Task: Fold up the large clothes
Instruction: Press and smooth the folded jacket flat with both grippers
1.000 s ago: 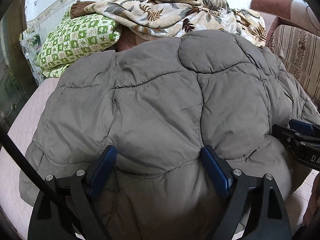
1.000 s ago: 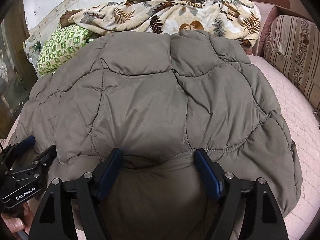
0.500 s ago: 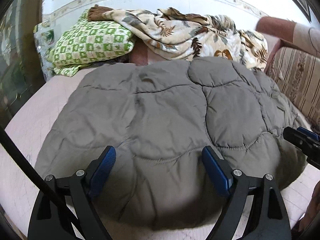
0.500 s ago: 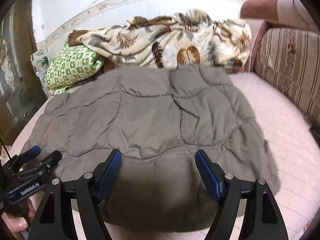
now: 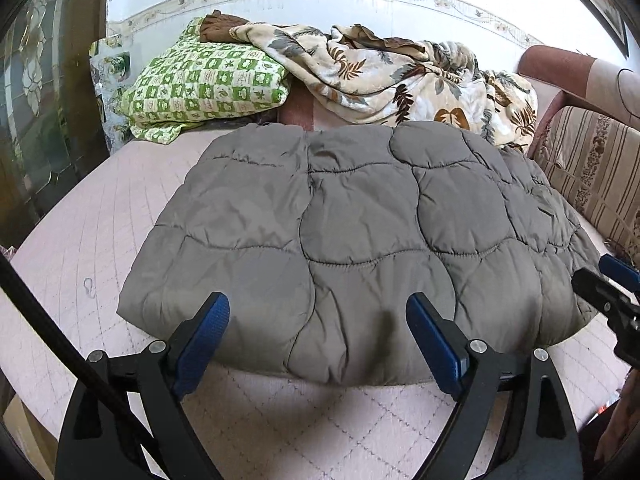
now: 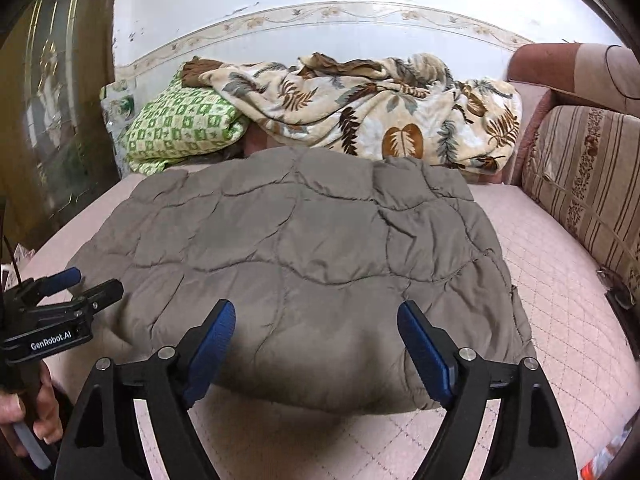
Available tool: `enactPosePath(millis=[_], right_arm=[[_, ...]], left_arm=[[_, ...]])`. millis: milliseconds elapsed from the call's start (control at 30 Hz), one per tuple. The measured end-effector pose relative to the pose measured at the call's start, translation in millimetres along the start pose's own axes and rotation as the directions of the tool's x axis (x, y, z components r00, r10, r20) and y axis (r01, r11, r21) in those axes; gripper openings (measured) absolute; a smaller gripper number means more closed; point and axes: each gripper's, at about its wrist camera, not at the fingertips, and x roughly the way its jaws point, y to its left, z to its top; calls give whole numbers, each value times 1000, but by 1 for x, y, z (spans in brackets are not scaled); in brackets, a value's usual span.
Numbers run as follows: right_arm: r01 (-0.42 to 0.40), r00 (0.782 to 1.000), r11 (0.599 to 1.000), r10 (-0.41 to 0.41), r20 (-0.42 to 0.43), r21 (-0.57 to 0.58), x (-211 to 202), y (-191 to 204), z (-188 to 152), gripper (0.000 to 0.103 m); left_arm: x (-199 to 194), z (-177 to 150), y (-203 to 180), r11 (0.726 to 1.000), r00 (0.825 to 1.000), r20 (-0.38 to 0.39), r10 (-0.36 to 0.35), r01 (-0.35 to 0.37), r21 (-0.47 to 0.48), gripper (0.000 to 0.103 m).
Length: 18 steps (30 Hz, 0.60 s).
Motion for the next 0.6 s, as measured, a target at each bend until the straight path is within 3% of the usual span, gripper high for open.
enactPosePath(millis=[267, 600], right_arm=[[18, 999, 998, -15, -39, 60, 15, -15, -5, 87], [24, 989, 989, -3, -146, 143, 42, -32, -16, 88]], left_arm=[[14, 2, 2, 999, 998, -24, 53, -53, 1, 90], [22, 4, -1, 995, 995, -12, 98, -97, 38, 90]])
